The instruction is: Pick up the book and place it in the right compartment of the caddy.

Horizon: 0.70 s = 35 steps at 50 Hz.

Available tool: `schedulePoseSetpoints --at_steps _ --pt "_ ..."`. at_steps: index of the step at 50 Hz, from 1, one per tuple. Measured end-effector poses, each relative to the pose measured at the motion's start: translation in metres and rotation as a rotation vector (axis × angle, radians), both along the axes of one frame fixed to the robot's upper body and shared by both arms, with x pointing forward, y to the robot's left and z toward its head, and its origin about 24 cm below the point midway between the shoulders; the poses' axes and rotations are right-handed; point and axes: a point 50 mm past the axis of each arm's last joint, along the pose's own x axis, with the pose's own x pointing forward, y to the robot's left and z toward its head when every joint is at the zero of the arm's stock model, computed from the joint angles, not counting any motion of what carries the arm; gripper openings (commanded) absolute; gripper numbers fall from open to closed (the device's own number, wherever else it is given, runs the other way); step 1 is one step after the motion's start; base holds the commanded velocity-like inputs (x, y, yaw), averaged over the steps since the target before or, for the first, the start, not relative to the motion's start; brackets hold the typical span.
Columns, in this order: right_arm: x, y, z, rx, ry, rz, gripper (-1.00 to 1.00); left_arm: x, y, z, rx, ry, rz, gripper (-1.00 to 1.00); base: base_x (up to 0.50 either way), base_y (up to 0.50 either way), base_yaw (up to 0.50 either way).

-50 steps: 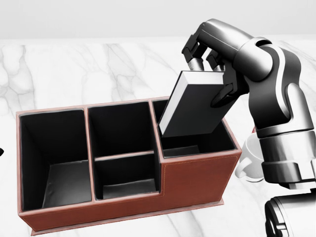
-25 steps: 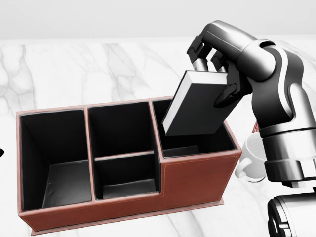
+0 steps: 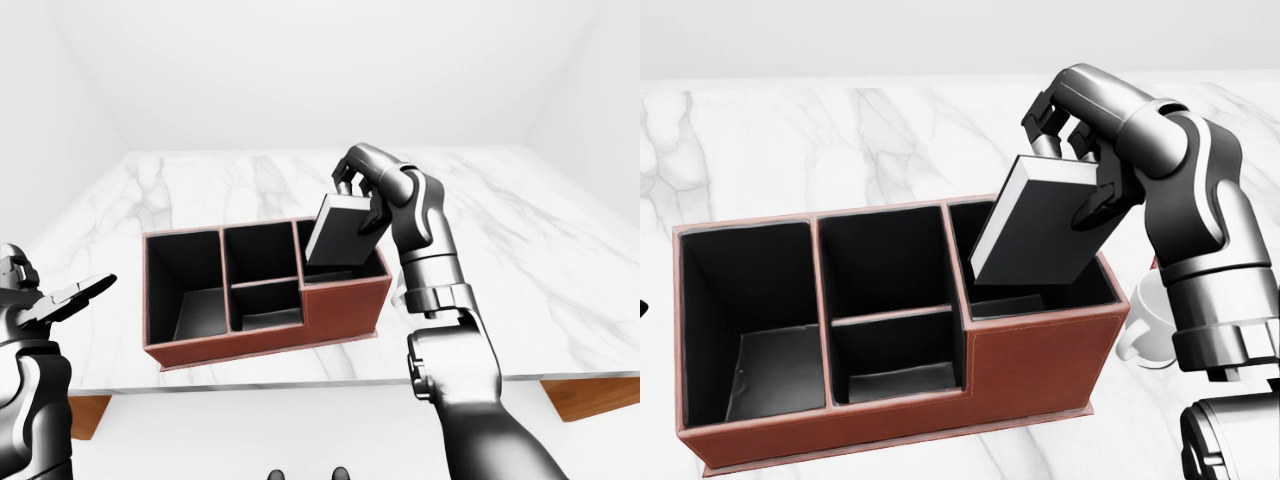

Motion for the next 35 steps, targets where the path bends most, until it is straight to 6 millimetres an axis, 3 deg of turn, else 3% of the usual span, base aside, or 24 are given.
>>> schedulePoseSetpoints --at_steps 35 --pt "0.002 0.002 -0.028 0.021 0.058 -0.013 -1.00 0.000 0.000 0.000 0.000 0.000 0.001 1.00 0.00 0.00 0.00"
